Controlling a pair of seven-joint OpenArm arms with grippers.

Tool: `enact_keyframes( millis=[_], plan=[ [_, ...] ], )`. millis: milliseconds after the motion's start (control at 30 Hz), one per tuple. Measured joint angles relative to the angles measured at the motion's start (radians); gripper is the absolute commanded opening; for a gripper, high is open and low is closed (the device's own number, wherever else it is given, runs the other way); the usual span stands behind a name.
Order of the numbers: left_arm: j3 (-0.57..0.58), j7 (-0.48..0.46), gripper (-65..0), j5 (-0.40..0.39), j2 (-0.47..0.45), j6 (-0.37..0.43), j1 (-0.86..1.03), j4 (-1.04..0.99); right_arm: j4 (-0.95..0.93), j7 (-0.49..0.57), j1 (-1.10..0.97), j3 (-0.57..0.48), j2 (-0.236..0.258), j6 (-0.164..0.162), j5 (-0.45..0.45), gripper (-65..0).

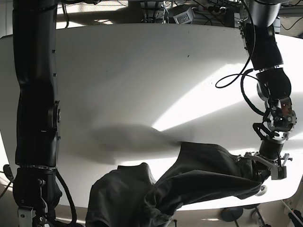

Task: Fold the T-shirt properly
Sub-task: 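Stretch the shirt between both grippers and lay it on the table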

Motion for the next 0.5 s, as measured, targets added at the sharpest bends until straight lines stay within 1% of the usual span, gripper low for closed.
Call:
enact_keyframes(
  millis=[67,133,167,233,300,333,400,500],
  plan=[
    [-0.006,0.007,-65.0,-0.032,-0.038,-0.008,-0.04,0.0,0.0,0.014,-0.021,0.008,0.012,-0.015,0.003,-62.8],
    [-0.007,0.002,-65.0,-0.051,-0.059,-0.014,-0.042,0.005,0.011,0.031,-0.075,0.065,0.02,-0.014,0.024,-62.8],
    [-0.007,0.012,-65.0,-0.052,-0.061,-0.014,-0.034,0.005,0.012,0.027,-0.107,0.089,0.027,-0.016,0.012,-62.8],
    [-0.006,0.019,-65.0,-0.051,-0.06,-0.016,0.004,0.004,0.04,0.005,-0.188,0.116,0.041,-0.035,-0.001,-62.8],
    [-0.005,0.019,-65.0,-0.052,-0.055,-0.027,0.051,0.003,0.106,0.005,-0.291,0.146,0.047,-0.036,0.001,-62.8],
    [-0.016,0.02,-65.0,-0.053,-0.049,-0.034,0.077,0.003,0.142,-0.003,-0.343,0.161,0.046,-0.036,0.004,-62.8],
    [-0.065,0.022,-65.0,-0.055,-0.042,-0.049,0.133,0.003,0.219,-0.057,-0.448,0.212,0.041,-0.027,0.009,-62.8],
    [-0.137,0.022,-65.0,-0.047,-0.048,-0.066,0.229,0.003,0.33,-0.078,-0.634,0.296,0.043,-0.031,0.008,-62.8]
  ],
)
